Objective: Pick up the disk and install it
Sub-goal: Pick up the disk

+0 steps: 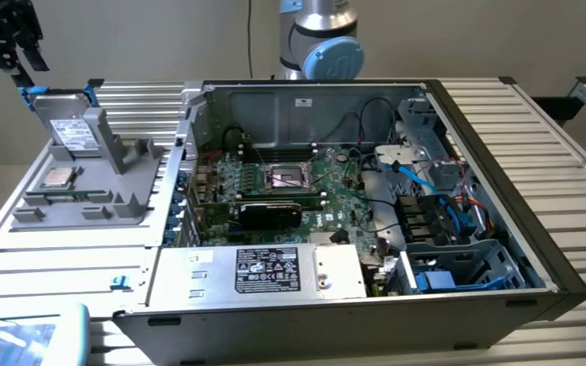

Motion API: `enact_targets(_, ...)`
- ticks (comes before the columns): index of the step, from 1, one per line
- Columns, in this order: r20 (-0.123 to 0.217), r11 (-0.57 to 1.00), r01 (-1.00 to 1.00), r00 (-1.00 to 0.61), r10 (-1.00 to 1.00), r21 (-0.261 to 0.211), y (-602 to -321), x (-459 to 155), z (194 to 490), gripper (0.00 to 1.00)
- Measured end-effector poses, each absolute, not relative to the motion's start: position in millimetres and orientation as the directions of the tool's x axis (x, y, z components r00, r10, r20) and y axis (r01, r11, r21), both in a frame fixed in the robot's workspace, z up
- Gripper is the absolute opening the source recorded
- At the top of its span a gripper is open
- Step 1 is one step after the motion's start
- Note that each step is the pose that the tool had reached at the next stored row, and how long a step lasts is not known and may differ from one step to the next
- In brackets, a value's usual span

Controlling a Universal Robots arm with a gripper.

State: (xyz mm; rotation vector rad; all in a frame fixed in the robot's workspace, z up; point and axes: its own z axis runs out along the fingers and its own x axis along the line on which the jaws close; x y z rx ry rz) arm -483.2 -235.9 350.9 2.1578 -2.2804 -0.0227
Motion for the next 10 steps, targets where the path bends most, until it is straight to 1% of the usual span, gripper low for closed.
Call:
enact_targets(2,-0.008,0.048,-0.999,-0.048,-0.999,0.013,-236,-483,347,0.56)
enact_targets(3,-0.008,0.046,-0.999,-0.046,-0.999,0.013,-236,-483,345,0.63)
enact_targets(10,-0.008,0.035,-0.999,-0.035,-0.999,0.017,-236,-483,333,0.63)
